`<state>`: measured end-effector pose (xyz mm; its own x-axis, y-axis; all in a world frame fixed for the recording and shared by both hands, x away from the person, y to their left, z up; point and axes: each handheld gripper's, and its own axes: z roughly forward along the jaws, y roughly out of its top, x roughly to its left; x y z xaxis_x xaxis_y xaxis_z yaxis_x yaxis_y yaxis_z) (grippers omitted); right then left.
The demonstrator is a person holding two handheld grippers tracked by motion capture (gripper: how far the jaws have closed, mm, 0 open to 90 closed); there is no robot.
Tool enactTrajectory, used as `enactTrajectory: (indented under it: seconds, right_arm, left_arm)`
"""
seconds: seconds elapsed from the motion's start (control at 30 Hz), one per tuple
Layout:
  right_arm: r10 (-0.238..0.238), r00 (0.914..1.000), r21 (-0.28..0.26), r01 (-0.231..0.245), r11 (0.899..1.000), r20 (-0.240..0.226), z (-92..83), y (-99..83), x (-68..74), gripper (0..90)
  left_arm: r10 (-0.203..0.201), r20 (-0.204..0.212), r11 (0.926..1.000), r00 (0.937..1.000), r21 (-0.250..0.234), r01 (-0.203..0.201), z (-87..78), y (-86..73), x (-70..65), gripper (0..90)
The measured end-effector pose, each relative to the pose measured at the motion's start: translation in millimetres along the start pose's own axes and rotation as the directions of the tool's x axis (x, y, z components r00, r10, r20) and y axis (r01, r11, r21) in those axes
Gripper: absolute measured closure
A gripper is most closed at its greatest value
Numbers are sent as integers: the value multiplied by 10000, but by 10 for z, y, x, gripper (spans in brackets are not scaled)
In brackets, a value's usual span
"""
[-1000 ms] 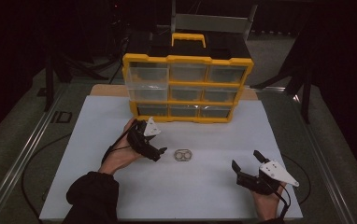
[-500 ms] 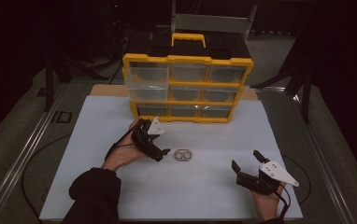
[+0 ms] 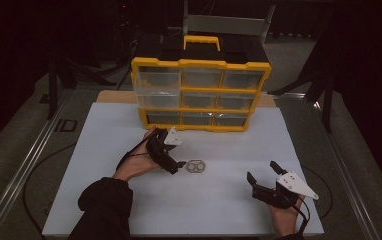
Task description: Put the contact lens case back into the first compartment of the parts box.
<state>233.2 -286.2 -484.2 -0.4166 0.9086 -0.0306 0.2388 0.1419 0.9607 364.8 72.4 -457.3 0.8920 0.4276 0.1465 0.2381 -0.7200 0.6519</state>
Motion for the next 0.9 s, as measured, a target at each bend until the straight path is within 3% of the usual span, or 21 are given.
enactTrajectory:
  seconds: [0.9]
  right_arm:
    - [-1, 10000, 32, 1, 10000, -8, 4, -5, -3, 103]
  left_arm:
    - [576, 478, 9965, 9972, 575, -603, 237, 160, -74, 2]
